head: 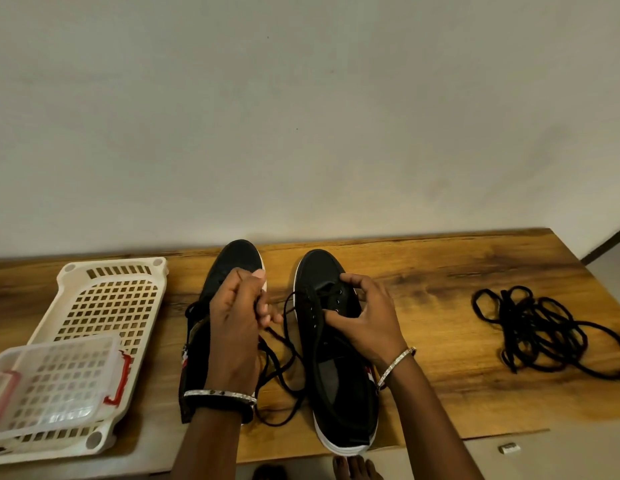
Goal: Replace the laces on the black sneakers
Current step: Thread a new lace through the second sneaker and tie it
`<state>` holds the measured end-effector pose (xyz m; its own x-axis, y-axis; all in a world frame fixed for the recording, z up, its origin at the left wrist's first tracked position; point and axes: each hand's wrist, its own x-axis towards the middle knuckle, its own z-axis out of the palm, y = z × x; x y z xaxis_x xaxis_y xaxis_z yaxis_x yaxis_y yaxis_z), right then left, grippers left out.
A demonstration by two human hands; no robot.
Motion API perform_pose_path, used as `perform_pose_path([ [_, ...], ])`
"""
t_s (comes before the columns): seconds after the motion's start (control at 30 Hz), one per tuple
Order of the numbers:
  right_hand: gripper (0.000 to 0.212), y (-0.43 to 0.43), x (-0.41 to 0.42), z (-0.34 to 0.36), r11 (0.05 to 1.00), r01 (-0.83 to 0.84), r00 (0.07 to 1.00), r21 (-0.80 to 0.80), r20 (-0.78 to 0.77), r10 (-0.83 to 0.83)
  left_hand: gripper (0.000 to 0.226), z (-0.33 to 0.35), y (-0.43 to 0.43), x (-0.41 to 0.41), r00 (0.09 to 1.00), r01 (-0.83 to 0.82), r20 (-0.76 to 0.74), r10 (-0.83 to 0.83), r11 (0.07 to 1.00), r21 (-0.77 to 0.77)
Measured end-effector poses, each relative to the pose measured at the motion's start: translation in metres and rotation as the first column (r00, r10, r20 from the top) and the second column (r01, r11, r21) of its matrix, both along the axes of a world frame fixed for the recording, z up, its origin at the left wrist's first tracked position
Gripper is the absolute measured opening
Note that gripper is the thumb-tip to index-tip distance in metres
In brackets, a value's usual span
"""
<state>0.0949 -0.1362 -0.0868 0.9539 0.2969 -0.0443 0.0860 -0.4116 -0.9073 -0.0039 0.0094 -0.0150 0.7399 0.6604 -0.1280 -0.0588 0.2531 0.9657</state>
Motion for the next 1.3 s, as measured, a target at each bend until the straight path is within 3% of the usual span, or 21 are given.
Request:
perform_pose_path([
  [0.07,0.075,0.0,0.001,0.0,1.0,0.0,1.0,0.003,-0.006,0.0,0.01,-0.009,-0.002,0.001,0.993,0.029,-0.117,0.009,0.946,0.322],
  [0.13,0.074,-0.001,0.001,-0.001,1.0,0.002,1.0,0.009,-0.011,-0.002,0.035,-0.019,-0.009,0.003,0.969,0.126,-0.242,0.045,0.753,0.646],
  [0.2,0.073,-0.002,0.001,-0.002,1.0,0.001,1.0,0.017,-0.01,0.0,0.038,-0.026,-0.016,0.004,0.936,0.244,-0.341,0.088,0.533,0.81],
  [0.27,0.071,-0.002,0.001,-0.003,1.0,0.003,1.0,0.025,-0.009,-0.003,0.023,-0.032,-0.02,0.005,0.901,0.313,-0.409,0.144,0.437,0.843],
  [0.37,0.069,-0.001,0.002,-0.007,0.999,0.004,1.0,0.04,-0.014,-0.004,0.012,-0.036,-0.02,0.006,0.878,0.328,-0.432,0.205,0.4,0.856],
  [0.57,0.07,-0.002,0.003,-0.009,0.999,0.001,1.0,0.055,-0.02,0.0,0.016,-0.034,-0.025,0.008,0.857,0.354,-0.441,0.266,0.316,0.88],
  [0.8,0.069,-0.001,0.004,-0.012,0.998,0.002,1.0,0.06,-0.027,-0.001,0.022,-0.029,-0.019,0.006,0.872,0.391,-0.433,0.226,0.208,0.897],
  [1.13,0.067,-0.001,0.004,-0.01,0.997,0.007,1.0,0.071,-0.016,-0.005,0.004,-0.036,-0.02,0.008,0.885,0.351,-0.4,0.24,0.222,0.91],
  [1.2,0.068,-0.001,0.003,-0.009,0.998,0.008,1.0,0.068,-0.018,-0.007,0.01,-0.038,-0.025,0.012,0.865,0.347,-0.437,0.246,0.336,0.876],
  [1.3,0.067,-0.001,0.003,-0.007,0.998,0.007,1.0,0.064,-0.019,-0.006,0.017,-0.042,-0.033,0.019,0.844,0.358,-0.524,0.117,0.603,0.713],
])
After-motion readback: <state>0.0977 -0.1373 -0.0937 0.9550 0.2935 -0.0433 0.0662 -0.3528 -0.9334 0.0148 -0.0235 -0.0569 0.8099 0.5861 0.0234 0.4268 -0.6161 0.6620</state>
